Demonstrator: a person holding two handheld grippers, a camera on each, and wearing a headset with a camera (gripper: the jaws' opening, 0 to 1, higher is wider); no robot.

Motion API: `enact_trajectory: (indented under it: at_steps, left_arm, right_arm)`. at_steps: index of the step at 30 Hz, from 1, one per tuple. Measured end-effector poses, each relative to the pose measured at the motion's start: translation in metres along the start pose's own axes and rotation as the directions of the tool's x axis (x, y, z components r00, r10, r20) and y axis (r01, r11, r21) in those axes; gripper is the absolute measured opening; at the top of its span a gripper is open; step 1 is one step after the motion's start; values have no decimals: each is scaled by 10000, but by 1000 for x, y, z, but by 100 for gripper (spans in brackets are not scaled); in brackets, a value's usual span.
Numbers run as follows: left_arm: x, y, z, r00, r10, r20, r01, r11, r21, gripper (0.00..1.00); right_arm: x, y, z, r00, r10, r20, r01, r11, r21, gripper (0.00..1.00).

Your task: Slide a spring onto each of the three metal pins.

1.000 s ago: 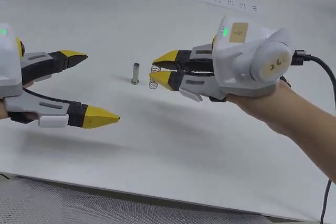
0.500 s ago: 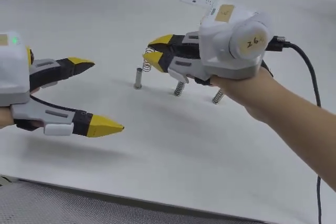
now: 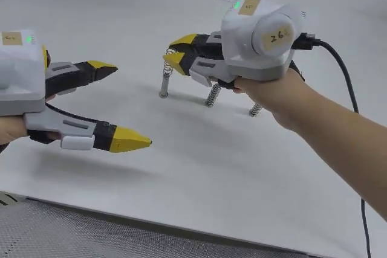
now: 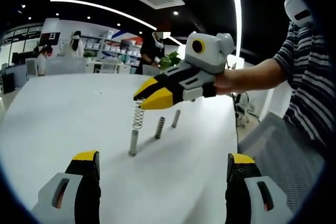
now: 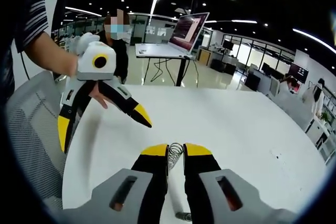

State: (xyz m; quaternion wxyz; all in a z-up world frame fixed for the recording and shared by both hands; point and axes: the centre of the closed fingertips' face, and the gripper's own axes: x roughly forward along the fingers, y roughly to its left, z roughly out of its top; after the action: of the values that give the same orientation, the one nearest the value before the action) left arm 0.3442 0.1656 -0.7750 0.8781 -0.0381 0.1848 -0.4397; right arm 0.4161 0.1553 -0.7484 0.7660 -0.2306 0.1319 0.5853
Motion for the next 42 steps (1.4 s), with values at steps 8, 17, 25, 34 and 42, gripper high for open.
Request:
enact_trajectory:
  at_steps: [8, 17, 25, 34, 42]
  left_arm:
    - [-4, 2, -4, 9999, 100, -1, -100, 9999, -106, 98]
    - [-7, 2, -6, 9998, 181, 30, -180, 9997, -177, 98]
    - [-6, 0, -5, 9998, 206, 32, -205, 9997, -164, 98]
    - [-6, -5, -4, 9997, 178, 139, -175, 9996, -232, 98]
    - [-7, -5, -5, 9997, 195, 110, -193, 9995, -258, 98]
  right_arm:
    - [4, 0, -3, 10000, 6, 45, -7, 9996, 277, 8]
    - [6, 4, -12, 9997, 105, -230, -99, 9996, 264, 8]
    - [14, 8, -20, 9985, 95, -536, -91, 9999, 76, 8]
    - [26, 12, -44, 9925, 119, -1216, -142, 9997, -181, 8]
    - [31, 14, -53, 9901, 203, -1392, -213, 9998, -59, 8]
